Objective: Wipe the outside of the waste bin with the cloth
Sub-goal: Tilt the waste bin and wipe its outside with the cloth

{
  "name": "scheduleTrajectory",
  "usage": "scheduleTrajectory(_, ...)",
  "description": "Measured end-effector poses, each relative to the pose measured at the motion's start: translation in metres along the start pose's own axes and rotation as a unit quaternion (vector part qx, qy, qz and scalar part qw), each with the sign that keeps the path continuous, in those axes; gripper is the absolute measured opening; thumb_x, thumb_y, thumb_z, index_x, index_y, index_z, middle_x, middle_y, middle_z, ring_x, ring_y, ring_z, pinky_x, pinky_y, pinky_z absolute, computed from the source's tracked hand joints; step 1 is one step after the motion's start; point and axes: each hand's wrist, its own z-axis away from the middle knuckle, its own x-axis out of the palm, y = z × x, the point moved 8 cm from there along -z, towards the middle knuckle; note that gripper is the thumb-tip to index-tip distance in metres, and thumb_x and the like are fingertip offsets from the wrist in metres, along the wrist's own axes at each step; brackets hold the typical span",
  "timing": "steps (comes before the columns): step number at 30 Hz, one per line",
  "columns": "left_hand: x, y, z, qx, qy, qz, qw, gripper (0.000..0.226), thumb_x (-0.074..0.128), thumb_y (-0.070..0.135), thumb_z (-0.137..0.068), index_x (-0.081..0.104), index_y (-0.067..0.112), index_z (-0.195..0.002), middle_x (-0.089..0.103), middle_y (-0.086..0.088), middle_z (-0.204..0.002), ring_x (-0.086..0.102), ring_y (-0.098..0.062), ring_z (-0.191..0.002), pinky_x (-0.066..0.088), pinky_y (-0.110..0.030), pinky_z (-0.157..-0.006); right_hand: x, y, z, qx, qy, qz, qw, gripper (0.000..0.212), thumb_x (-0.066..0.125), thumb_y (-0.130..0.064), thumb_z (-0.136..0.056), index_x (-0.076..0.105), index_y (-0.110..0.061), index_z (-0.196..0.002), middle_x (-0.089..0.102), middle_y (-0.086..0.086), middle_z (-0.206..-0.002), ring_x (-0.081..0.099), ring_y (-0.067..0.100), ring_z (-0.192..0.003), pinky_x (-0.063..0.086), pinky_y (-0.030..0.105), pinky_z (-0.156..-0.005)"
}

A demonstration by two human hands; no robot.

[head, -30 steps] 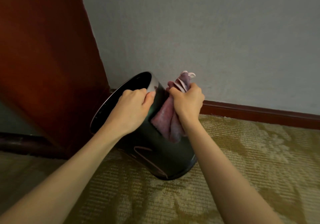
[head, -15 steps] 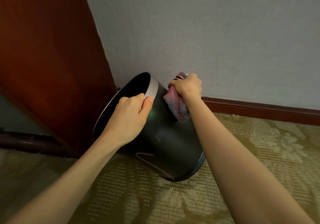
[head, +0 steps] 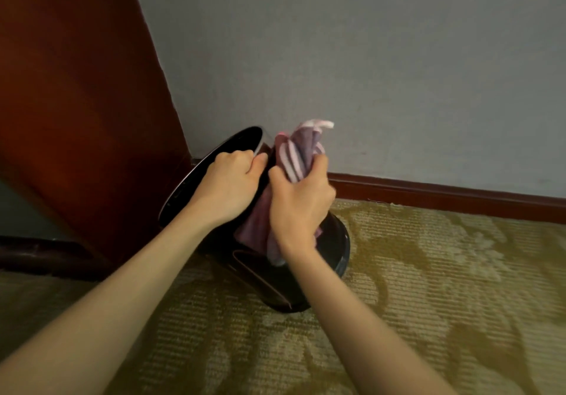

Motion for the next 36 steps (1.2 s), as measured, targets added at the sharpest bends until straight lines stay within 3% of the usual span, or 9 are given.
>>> scheduleTrajectory(2,-0.002,-0.003,-0.004,-0.017,0.006,-0.002,1.0,0.044,0.039,0.03,-0.098,0.05,0.005,-0.064,0.063,-0.028,-0.085,0.059,-0.042,-0.086,0.045,-0.048,-0.073,0.0,-0.001,0.019,-0.018,-0.017,-0.027,0.999,0.028,0.069,-0.025,-0.074,0.048,-0.02,-0.092,0.062,-0.003,-0.076,0.056,0.01,-0.061,0.039,0.021,-0.055)
scheduleTrajectory(5,-0.007,-0.008,-0.004,-0.018,0.013,-0.003,1.0,0.046,0.04,0.029,-0.098,0.057,-0.004,-0.072,0.063,-0.03,-0.085,0.06,-0.04,-0.085,0.043,-0.046,-0.072,0.004,0.001,0.036,-0.021,-0.05,-0.055,0.997,0.025,0.068,-0.022,-0.074,0.045,-0.023,-0.086,0.061,-0.006,-0.075,0.057,0.005,-0.063,0.039,0.011,-0.053)
scheduleTrajectory(9,-0.012,-0.012,0.0,-0.019,0.021,0.001,1.0,0.043,0.043,0.026,-0.097,0.054,-0.001,-0.065,0.062,-0.028,-0.076,0.058,-0.038,-0.078,0.03,-0.039,-0.066,0.006,-0.002,0.029,-0.008,-0.052,-0.055,0.997,0.022,0.066,-0.022,-0.076,0.046,-0.02,-0.085,0.059,-0.007,-0.072,0.058,0.01,-0.064,0.04,0.022,-0.058)
scheduleTrajectory(13,-0.013,-0.02,0.004,-0.027,0.009,0.018,0.999,0.043,0.043,0.027,-0.098,0.056,0.0,-0.067,0.053,-0.007,-0.059,0.051,-0.027,-0.065,0.024,-0.03,-0.058,0.015,-0.011,0.002,0.011,-0.046,-0.053,0.997,0.024,0.065,-0.026,-0.077,0.056,-0.011,-0.093,0.065,0.006,-0.086,0.062,0.025,-0.079,0.05,0.043,-0.073)
scheduleTrajectory(17,-0.017,-0.03,0.007,-0.024,0.018,0.031,0.999,0.043,0.042,0.028,-0.097,0.06,0.001,-0.07,0.058,-0.008,-0.062,0.051,-0.023,-0.061,0.03,-0.03,-0.059,0.034,-0.02,-0.021,-0.007,-0.051,0.0,0.999,0.024,0.065,-0.029,-0.078,0.053,-0.01,-0.087,0.064,0.01,-0.087,0.059,0.031,-0.081,0.041,0.036,-0.066)
scheduleTrajectory(21,-0.024,-0.045,0.004,-0.046,0.033,0.047,0.997,0.041,0.042,0.03,-0.097,0.063,0.004,-0.072,0.063,-0.012,-0.068,0.057,-0.026,-0.065,0.039,-0.033,-0.059,0.058,-0.027,-0.036,-0.029,-0.066,0.03,0.997,0.025,0.065,-0.029,-0.077,0.055,-0.013,-0.092,0.065,0.009,-0.091,0.059,0.032,-0.083,0.03,0.029,-0.062)
scheduleTrajectory(26,-0.031,-0.057,0.006,-0.051,0.049,0.052,0.996,0.043,0.041,0.029,-0.097,0.061,-0.002,-0.075,0.064,-0.023,-0.075,0.06,-0.037,-0.073,0.045,-0.048,-0.068,0.087,-0.018,-0.067,0.006,-0.103,0.066,0.993,0.044,0.064,-0.028,-0.076,0.057,-0.018,-0.119,0.065,0.014,-0.11,0.058,0.037,-0.1,0.033,0.031,-0.069)
scheduleTrajectory(36,-0.027,-0.056,0.009,-0.048,0.027,0.08,0.995,0.05,0.041,0.035,-0.096,0.056,-0.008,-0.076,0.061,-0.031,-0.077,0.06,-0.041,-0.073,0.046,-0.055,-0.07,0.099,0.04,-0.111,0.092,-0.172,0.094,0.976,0.044,0.068,-0.028,-0.075,0.059,-0.017,-0.117,0.062,0.009,-0.119,0.058,0.029,-0.109,0.042,0.028,-0.081)
